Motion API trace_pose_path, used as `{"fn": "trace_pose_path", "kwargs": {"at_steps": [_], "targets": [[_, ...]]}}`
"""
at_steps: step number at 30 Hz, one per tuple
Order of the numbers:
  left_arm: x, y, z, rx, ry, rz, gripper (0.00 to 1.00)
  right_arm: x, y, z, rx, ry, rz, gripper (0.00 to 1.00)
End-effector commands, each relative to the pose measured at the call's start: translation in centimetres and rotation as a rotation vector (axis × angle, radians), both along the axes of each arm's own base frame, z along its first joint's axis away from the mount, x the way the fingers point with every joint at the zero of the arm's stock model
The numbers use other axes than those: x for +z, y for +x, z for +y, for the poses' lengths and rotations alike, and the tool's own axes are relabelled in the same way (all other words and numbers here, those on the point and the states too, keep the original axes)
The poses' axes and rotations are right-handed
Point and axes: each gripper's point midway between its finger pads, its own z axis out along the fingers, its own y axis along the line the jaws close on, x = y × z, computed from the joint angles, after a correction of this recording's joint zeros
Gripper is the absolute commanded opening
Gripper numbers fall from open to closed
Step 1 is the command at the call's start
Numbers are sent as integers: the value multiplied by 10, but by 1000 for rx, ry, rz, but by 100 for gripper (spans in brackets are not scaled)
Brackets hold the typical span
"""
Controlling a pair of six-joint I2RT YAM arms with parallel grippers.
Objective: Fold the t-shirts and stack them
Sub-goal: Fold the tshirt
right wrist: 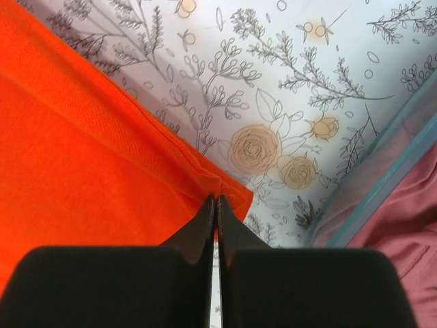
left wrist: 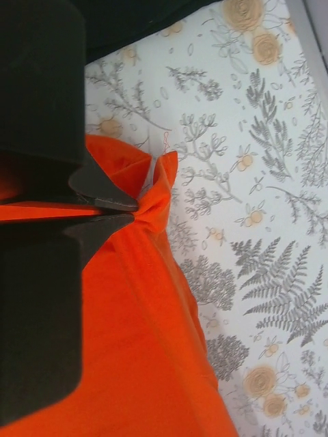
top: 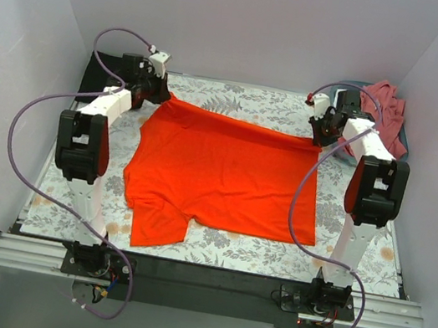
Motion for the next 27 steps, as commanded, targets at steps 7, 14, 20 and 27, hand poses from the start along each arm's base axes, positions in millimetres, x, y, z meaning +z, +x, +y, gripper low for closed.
{"fn": "trace_pose_path", "kwargs": {"at_steps": [7, 14, 20, 27], "targets": [[52, -54, 12, 16, 27, -81, 0, 25, -19, -13, 46, -61, -54, 1], [34, -88, 19, 79, 37, 7, 0, 20, -13, -15, 50, -76, -48, 1], [16, -108, 26, 132, 38, 71, 0, 19, -13, -16, 56, -80, -45, 1], [2, -128, 28, 150, 41, 122, 0, 17, -28, -17, 77, -89, -33, 1]]}}
